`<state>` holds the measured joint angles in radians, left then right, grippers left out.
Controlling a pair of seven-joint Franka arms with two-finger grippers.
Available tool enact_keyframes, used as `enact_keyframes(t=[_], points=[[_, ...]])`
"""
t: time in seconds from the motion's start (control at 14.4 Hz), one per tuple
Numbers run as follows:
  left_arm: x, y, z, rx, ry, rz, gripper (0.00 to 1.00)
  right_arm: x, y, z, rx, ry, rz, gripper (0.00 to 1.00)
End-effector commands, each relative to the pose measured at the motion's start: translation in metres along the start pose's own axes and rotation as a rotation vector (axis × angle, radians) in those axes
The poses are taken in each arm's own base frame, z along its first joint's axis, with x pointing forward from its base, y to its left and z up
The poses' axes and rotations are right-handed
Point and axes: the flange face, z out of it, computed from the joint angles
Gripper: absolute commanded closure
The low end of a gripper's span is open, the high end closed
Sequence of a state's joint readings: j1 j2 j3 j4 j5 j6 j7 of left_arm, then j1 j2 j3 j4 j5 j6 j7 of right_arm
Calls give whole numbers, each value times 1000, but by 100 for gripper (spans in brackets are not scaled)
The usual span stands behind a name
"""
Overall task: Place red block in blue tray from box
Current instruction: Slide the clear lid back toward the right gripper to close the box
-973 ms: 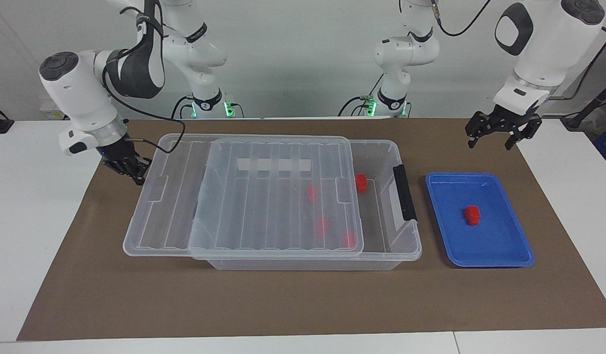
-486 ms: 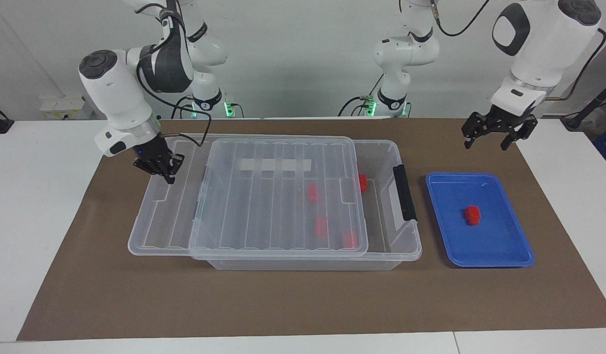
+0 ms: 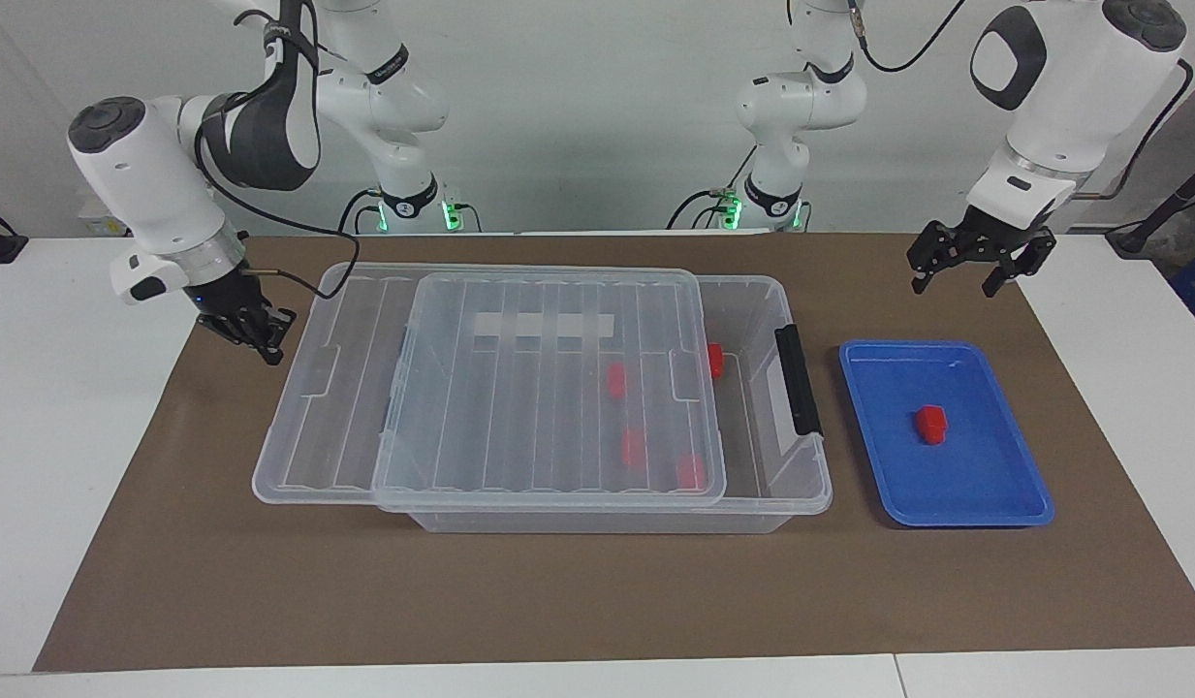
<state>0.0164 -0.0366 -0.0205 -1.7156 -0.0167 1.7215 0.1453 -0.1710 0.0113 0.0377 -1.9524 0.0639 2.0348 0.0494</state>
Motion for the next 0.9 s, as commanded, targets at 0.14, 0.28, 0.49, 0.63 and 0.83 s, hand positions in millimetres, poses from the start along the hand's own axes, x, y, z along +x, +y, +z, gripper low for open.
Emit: enact_keyframes(t=[0.14,0.28,0.49,0.63,0.83], points=[[-2,2,-36,-21,-62,-11,0,-10,-31,9,10,-1,-67,100],[-7,0,-41,-16,-61,-14,0,-15,-48,11,13,-10,-92,100],[-11,-2,-46,-15,-58,-20,0,-25,-76,17,15,-27,-135,100],[-12,-1,-46,-16,-65,-18,0,-30,-85,17,16,-30,-153,100],[-18,-1,-40,-17,-73,-19,0,-38,-103,20,18,-38,-184,100]])
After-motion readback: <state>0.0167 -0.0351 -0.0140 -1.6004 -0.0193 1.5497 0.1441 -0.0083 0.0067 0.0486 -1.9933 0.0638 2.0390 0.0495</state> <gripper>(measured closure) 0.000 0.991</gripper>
